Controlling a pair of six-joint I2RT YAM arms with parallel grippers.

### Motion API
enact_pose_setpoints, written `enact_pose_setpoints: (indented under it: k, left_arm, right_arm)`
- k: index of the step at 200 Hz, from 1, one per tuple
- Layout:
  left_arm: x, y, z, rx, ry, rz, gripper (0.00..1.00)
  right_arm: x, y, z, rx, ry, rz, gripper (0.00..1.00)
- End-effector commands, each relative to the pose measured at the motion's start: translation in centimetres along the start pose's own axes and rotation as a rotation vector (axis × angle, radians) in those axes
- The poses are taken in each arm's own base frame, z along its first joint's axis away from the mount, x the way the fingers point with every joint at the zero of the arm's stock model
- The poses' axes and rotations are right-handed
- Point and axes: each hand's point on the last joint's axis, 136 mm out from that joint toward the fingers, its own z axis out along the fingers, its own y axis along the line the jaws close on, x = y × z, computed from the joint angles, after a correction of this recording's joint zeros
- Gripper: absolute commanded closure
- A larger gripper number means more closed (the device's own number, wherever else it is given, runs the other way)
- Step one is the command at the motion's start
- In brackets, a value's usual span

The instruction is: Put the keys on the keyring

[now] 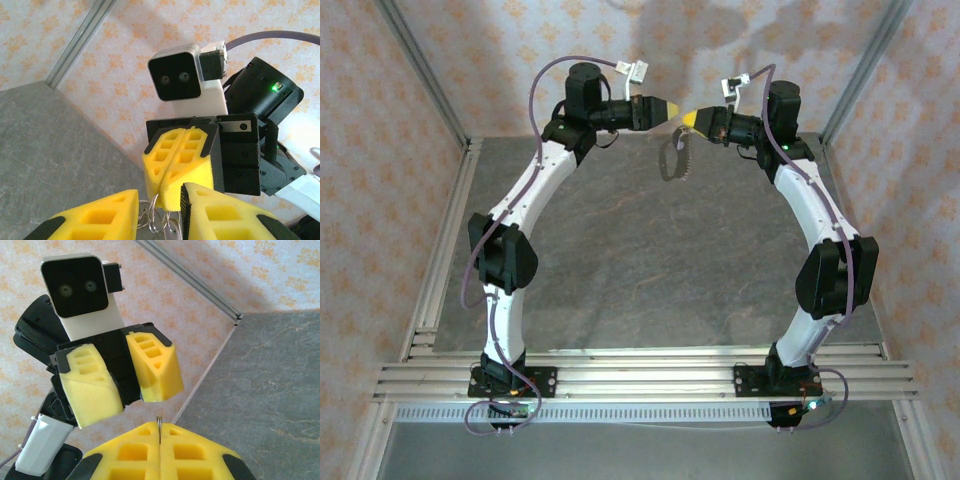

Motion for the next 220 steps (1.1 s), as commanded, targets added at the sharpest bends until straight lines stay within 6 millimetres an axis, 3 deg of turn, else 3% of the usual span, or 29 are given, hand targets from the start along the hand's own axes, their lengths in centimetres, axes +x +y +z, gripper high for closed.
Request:
enact_pose_setpoints:
  k: [1, 103, 220]
  left_arm:
    - [-1.4, -2.4, -1.1, 0.015, -0.033, 0.060, 0.71]
    - [0.3, -3.3, 0.4, 0.054, 0.031, 0.060, 0.74]
    - [0.6, -4.2, 0.7, 0.084, 0.044, 0.072, 1.00]
  right_arm:
    - [-1.0, 3.0, -1.0, -0.033, -0.035, -0.086, 1.00]
    - [-0.9, 2.9, -1.0, -0.035, -0.037, -0.087, 1.00]
    - [-1.0, 2.6, -1.1, -0.029, -0.040, -0.082, 1.00]
